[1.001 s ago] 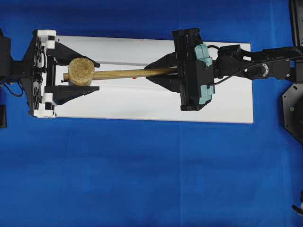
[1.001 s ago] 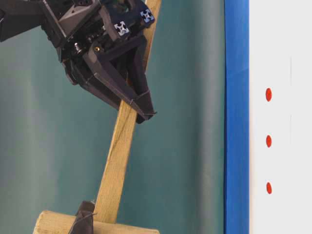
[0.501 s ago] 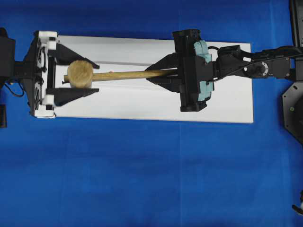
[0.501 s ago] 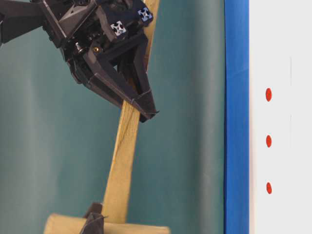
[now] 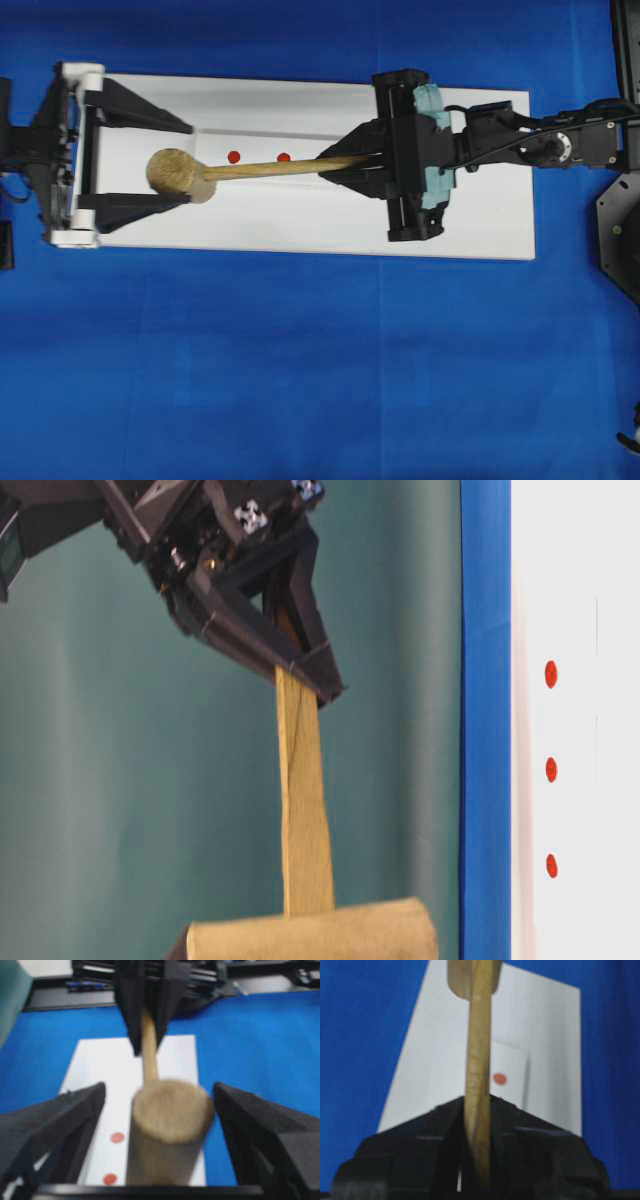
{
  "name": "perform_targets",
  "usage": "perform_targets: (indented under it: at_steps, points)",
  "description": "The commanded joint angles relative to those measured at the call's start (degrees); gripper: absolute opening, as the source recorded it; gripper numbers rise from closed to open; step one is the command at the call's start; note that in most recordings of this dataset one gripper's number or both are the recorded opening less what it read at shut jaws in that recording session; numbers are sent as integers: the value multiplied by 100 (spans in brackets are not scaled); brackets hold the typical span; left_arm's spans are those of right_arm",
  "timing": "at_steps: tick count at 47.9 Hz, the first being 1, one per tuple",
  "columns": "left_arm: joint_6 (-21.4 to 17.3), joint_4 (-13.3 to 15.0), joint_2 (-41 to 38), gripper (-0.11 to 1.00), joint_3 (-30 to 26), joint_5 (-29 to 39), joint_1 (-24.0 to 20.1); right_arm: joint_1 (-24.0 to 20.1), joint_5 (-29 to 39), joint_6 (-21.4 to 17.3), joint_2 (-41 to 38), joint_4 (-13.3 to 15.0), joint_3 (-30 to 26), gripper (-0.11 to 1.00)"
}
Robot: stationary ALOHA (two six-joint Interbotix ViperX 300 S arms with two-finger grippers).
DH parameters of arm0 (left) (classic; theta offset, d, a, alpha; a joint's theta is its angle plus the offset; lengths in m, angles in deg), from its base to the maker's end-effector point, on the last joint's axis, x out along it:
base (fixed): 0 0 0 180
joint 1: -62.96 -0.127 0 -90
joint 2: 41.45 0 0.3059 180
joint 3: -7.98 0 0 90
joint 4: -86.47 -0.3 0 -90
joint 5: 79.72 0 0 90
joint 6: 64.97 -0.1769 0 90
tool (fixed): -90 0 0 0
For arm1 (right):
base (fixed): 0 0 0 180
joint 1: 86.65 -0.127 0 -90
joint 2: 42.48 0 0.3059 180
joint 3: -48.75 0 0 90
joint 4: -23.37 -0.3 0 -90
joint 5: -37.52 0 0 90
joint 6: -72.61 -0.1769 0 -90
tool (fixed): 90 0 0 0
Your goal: Hit the mark with a hammer.
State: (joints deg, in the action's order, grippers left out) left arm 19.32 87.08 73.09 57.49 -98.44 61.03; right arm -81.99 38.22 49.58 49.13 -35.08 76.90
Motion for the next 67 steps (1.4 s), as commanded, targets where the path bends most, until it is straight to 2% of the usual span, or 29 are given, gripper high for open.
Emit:
perform_targets:
  at_steps: [1,12,19,28,49,60,67]
  points:
    - [9,9,316,82,44,149,-18,-18,-18,9,352,-149,70,3]
    - [9,9,1213,82,325,1011,-18,-18,-53,9,835,-431,510,3]
    - [9,9,1775,82,510,1459,-18,-18,-53,9,914,-510,598,3]
    - [18,9,2224,81,712,1617,-18,-9,-62,9,782,-527,527,3]
    - [18,18,2241,81,773,1617,-26,53,-1134,9,325,-580,264,3]
    - [18,9,2241,81,782,1626,-18,88,-1169,9,237,-580,202,3]
    - [18,9,2241,81,782,1626,-26,97,-1187,9,149,-677,229,3]
